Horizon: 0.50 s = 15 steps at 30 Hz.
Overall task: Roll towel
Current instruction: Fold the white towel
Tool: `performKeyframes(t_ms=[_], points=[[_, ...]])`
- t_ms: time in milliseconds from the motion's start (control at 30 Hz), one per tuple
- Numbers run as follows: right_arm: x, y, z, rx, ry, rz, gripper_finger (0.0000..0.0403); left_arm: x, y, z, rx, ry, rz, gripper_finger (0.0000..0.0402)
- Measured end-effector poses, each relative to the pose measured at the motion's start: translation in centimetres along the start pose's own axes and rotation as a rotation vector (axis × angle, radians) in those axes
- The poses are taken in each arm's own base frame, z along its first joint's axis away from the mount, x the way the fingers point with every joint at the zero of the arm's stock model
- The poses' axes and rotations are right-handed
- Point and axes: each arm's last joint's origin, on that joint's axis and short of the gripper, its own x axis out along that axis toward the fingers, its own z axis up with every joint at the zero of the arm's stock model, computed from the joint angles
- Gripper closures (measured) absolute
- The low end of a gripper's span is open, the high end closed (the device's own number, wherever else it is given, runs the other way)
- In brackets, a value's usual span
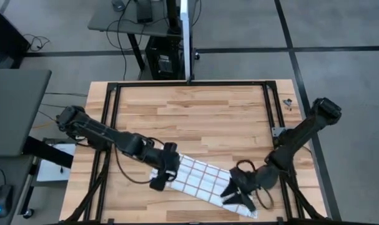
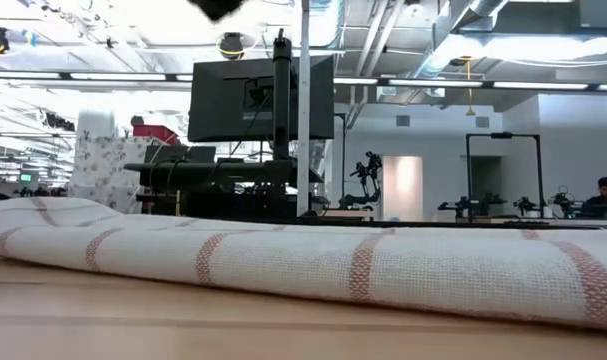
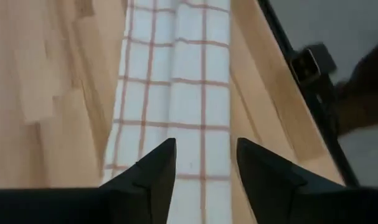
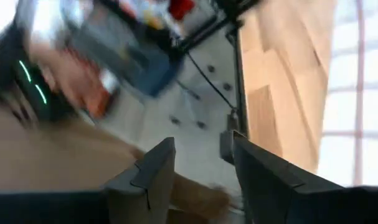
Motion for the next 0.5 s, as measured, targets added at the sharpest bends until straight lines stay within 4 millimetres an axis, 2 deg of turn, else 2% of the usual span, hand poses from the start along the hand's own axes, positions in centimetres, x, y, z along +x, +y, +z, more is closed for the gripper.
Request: performKeyframes(t_ms=[100, 200, 400, 500], points=[[0.4, 1.5, -0.3, -0.165, 0.209, -0.193, 0.0247, -0.5, -1.8, 0.4, 0.061, 0.05, 0.043, 0.0223], [1.0, 2.9, -1.4, -0.201, 0.338, -0.333, 0.0242, -0.1, -3.4, -0.1, 0.04, 0.091, 0.067, 0.0203], [4.3, 4.1, -6.2, -0.101, 0.418, -0.446, 0.0208, 3.3, -6.5, -1.7, -0.01, 0.194, 0.086, 0.0161], [5.8, 3.7, -8.7, -0.013, 0.432, -0.524, 0.0183, 5.6, -7.6, -2.7, 0.006, 0.263, 0.146, 0.015]])
